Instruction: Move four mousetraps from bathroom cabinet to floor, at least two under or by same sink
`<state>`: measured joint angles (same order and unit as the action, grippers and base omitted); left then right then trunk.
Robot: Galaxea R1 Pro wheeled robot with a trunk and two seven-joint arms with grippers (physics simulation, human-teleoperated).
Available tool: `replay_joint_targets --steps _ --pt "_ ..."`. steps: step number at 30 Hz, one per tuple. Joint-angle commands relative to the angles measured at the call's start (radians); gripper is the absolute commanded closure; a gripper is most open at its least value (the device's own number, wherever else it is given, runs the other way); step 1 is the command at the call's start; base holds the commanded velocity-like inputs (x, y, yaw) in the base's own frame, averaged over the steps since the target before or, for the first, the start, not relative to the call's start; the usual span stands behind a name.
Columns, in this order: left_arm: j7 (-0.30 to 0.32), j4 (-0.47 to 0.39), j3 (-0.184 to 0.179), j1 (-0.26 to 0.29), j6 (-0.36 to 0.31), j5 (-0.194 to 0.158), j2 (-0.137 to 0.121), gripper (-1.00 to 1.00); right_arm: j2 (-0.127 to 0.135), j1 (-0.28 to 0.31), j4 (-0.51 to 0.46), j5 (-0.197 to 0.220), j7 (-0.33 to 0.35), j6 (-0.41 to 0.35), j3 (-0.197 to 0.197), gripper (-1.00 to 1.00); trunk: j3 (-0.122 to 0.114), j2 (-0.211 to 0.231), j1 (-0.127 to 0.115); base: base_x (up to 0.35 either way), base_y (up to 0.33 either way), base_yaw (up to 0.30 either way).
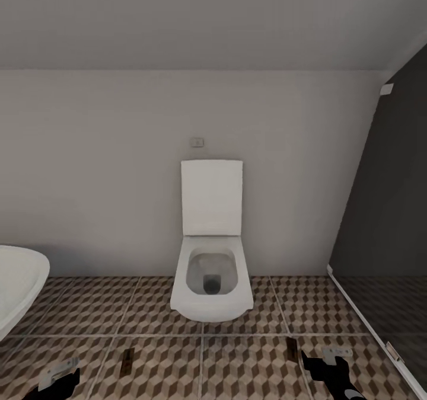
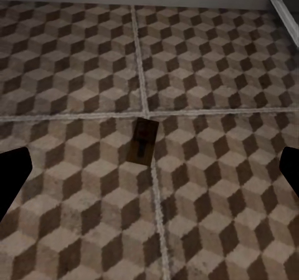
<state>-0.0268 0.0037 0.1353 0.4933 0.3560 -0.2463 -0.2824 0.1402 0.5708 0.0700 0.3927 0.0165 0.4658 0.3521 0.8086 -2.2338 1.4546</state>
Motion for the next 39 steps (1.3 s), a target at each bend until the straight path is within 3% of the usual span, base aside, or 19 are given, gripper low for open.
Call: replay_joint_targets --steps 1,39 --pt "0.0 0.001 0.008 0.001 0.003 0.004 0.0 -1.0 -0.001 0.001 0.004 0.008 0.002 0.005 0.008 -1.0 -0.002 0.007 -0.004 0.0 0.0 0.0" --pt "-0.001 0.009 0.007 0.001 0.001 0.005 0.006 -1.0 -0.001 0.001 0.004 0.008 0.002 0.005 0.008 -1.0 -0.121 0.273 -0.15 0.0 0.0 0.0"
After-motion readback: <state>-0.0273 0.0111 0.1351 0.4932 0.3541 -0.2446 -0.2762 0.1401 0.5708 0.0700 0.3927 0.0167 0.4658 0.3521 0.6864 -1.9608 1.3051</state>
